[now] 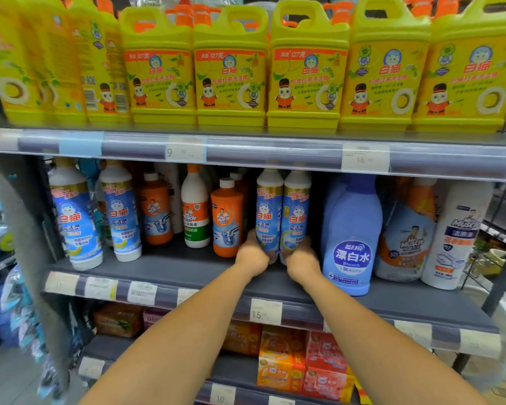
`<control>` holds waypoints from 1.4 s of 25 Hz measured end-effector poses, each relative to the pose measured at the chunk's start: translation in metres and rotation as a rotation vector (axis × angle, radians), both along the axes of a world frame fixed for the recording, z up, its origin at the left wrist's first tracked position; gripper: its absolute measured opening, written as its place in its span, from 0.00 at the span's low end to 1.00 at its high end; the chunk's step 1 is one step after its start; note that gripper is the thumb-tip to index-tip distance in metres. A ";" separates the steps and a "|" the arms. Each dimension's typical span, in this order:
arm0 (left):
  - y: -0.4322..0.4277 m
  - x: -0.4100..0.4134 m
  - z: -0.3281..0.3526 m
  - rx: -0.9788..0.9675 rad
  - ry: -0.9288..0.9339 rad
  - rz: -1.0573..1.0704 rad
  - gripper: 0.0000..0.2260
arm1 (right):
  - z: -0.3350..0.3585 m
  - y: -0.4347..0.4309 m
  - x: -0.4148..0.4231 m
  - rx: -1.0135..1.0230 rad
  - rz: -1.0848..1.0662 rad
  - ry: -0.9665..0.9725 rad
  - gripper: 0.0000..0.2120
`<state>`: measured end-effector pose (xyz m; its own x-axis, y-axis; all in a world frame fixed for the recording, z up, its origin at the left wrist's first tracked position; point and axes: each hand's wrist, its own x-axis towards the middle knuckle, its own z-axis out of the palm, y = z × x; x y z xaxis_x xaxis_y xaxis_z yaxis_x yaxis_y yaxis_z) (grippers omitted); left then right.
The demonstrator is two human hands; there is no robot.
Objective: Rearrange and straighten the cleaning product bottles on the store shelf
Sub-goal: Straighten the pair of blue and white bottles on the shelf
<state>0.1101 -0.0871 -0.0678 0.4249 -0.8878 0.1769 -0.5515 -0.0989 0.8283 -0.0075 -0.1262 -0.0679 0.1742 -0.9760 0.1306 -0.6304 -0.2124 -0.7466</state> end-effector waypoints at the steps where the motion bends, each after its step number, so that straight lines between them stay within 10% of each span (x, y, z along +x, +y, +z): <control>1: 0.005 0.002 0.004 0.029 -0.004 -0.037 0.30 | 0.004 0.003 0.001 -0.006 0.019 0.038 0.20; 6: 0.066 0.028 0.013 0.095 -0.038 -0.152 0.32 | 0.021 0.052 0.016 -0.013 0.012 0.209 0.22; 14: 0.180 0.150 0.029 0.292 -0.697 -0.027 0.24 | 0.030 0.127 0.111 -0.412 0.384 0.487 0.26; 25: 0.249 0.269 0.022 0.236 -0.916 0.215 0.19 | 0.035 0.154 0.245 -0.553 0.417 0.563 0.26; 35: 0.214 0.305 0.027 -0.140 -0.273 0.359 0.36 | 0.044 0.145 0.329 -0.061 0.197 -0.219 0.27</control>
